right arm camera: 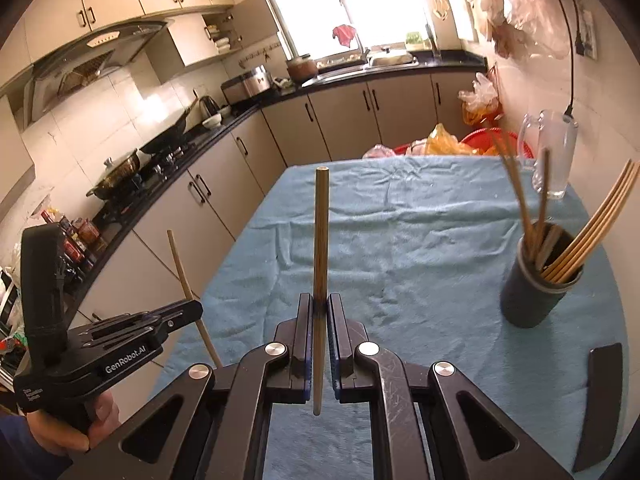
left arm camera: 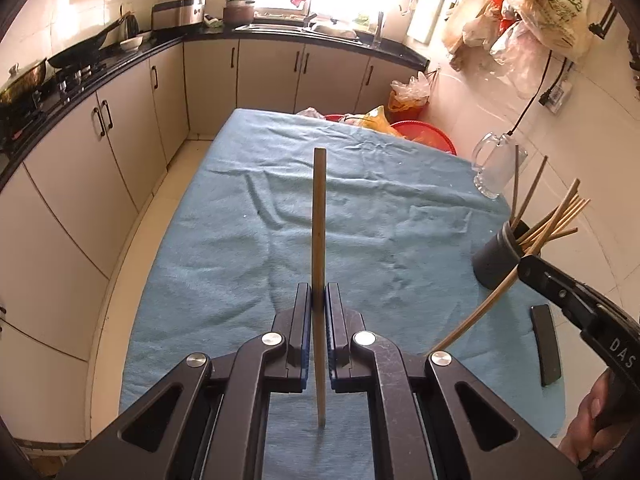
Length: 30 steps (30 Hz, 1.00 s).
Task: Organize utensils
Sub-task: 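Lift the chopstick upright with the right tool toward the black cup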
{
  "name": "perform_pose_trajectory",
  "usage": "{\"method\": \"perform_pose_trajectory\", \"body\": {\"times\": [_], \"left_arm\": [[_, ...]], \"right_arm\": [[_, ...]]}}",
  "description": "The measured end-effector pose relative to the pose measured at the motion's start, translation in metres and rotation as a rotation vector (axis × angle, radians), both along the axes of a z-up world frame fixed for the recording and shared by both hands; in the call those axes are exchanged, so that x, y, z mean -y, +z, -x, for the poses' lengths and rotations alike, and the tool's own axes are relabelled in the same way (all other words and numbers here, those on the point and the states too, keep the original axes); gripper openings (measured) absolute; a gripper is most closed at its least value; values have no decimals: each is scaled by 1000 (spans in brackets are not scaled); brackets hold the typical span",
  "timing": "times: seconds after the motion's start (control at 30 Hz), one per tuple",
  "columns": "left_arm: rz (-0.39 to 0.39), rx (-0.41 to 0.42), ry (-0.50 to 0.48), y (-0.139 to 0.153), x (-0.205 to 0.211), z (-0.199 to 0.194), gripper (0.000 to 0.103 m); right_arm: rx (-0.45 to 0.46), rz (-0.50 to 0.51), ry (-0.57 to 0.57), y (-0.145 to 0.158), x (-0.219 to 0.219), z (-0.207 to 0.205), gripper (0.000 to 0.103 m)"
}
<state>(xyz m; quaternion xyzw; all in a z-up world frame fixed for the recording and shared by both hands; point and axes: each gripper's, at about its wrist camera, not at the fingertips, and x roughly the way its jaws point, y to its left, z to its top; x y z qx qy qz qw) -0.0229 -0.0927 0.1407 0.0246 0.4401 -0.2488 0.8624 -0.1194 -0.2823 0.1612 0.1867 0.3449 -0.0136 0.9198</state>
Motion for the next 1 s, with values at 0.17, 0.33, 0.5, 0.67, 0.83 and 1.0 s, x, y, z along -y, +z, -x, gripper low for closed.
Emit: {"method": "perform_pose_trajectory", "body": {"times": [0.17, 0.33, 0.5, 0.67, 0.83, 1.0], "left_arm": [[5, 32, -8, 13, 12, 9, 6], [1, 55, -19, 23, 24, 15, 6], [-6, 75, -33, 31, 34, 21, 6], [-12, 94, -52, 38, 47, 25, 6], [-23, 115, -72, 43, 58, 29, 6], [-28, 128, -85, 46, 65, 30, 6]], "right_arm": [[38, 0, -13, 14, 12, 15, 7], [70, 2, -23, 26, 22, 29, 7], [86, 1, -37, 33, 31, 39, 7], [105, -2, -53, 38, 42, 50, 7], [120, -10, -65, 42, 53, 59, 7], [128, -14, -76, 45, 59, 64, 7]]}}
